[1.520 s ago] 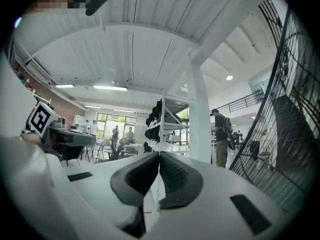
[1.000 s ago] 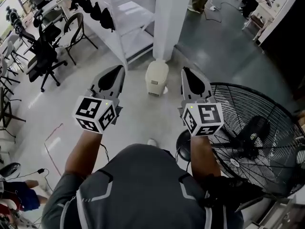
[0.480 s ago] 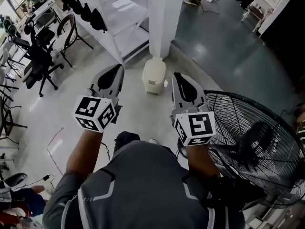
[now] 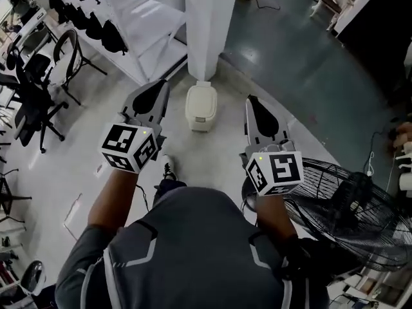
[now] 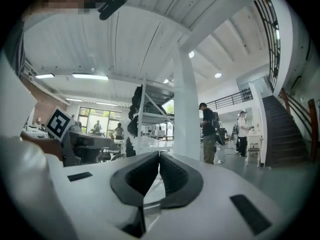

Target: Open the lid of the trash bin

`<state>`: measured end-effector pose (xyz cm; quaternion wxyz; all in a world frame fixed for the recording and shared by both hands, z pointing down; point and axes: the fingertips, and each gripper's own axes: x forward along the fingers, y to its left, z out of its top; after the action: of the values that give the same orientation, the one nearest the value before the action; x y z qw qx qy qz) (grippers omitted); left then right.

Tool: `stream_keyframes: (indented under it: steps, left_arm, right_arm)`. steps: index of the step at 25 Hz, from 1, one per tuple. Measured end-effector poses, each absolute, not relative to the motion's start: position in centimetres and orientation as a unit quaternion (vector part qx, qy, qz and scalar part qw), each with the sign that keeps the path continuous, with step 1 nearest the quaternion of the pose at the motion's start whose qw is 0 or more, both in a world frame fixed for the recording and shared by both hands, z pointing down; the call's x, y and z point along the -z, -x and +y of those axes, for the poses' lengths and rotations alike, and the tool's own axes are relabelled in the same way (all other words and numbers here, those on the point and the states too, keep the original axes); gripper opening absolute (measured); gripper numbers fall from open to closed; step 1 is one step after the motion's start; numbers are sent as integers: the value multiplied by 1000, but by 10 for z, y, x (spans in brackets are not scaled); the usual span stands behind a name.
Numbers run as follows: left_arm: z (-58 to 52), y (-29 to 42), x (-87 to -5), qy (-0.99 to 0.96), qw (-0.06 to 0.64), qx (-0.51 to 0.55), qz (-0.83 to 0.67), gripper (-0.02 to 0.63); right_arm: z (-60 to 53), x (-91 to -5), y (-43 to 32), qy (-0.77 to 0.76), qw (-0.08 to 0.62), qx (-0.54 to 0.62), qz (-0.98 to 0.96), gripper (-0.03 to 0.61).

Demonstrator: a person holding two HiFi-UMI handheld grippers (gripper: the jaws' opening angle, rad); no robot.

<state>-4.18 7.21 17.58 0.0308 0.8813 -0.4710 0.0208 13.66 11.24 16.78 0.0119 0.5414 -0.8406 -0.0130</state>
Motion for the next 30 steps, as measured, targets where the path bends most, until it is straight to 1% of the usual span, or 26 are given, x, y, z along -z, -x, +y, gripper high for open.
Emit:
stream_keyframes:
  steps: [8, 14, 19, 23, 30]
  left_arm:
    - [-26, 90, -172, -894, 28, -19, -446, 8]
    - [-81, 120, -177, -894, 23, -23, -446, 8]
    - [-117, 138, -190, -898, 32, -25, -439, 8]
    - [-137, 146, -211, -892, 49, -25, -449, 8]
    - [-162, 135, -253, -881, 79, -57, -463, 9]
  right_arm:
    - [13, -167, -123, -596, 7, 5, -803, 28]
    - [-45, -178, -110, -608, 8, -13, -794, 27]
    - [-83, -190, -90, -605, 28, -14, -795, 28]
    - [-107, -215, -80, -593, 43, -31, -804, 28]
    - [-153, -277, -90, -577, 81, -52, -811, 29]
